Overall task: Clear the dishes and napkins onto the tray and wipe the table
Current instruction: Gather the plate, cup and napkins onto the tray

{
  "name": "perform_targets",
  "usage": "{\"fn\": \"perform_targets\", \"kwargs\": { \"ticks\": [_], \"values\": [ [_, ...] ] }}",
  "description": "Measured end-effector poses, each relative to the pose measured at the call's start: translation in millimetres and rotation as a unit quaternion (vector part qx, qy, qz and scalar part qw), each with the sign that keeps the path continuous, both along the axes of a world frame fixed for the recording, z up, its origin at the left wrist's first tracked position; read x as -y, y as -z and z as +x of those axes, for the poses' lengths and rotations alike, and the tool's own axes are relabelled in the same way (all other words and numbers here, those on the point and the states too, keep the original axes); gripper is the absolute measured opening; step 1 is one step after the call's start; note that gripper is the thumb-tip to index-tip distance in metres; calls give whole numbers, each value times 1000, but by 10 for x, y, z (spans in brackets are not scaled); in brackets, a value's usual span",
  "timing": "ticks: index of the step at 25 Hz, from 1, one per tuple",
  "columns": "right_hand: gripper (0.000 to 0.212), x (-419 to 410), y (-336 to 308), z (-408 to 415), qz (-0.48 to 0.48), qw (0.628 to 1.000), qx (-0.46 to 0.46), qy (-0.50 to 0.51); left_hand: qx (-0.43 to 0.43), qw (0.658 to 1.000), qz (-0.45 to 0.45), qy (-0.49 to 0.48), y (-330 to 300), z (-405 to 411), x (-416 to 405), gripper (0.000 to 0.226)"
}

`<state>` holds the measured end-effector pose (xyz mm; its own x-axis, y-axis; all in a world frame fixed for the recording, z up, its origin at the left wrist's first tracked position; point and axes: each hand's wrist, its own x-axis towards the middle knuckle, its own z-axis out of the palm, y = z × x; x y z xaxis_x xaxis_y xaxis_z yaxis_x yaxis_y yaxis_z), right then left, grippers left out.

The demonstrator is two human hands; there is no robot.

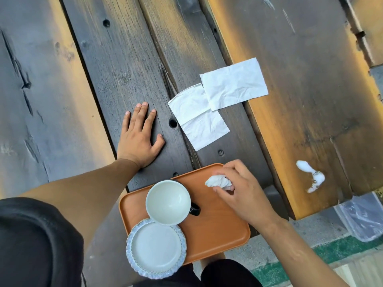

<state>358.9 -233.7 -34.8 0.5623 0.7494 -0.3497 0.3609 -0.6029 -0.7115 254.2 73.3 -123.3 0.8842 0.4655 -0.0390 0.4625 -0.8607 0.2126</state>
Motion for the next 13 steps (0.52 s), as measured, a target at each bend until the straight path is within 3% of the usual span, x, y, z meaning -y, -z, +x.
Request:
{"fn": "perform_targets", "kwargs": {
  "ticks": [5,13],
  "values": [
    [35,96,105,-328,15,997,25,-67,1,1000,2,3,6,10,1,75],
    [39,35,245,-361,-16,995,72,-60,1,1000,-1,-2,10,11,-6,75]
  ]
}}
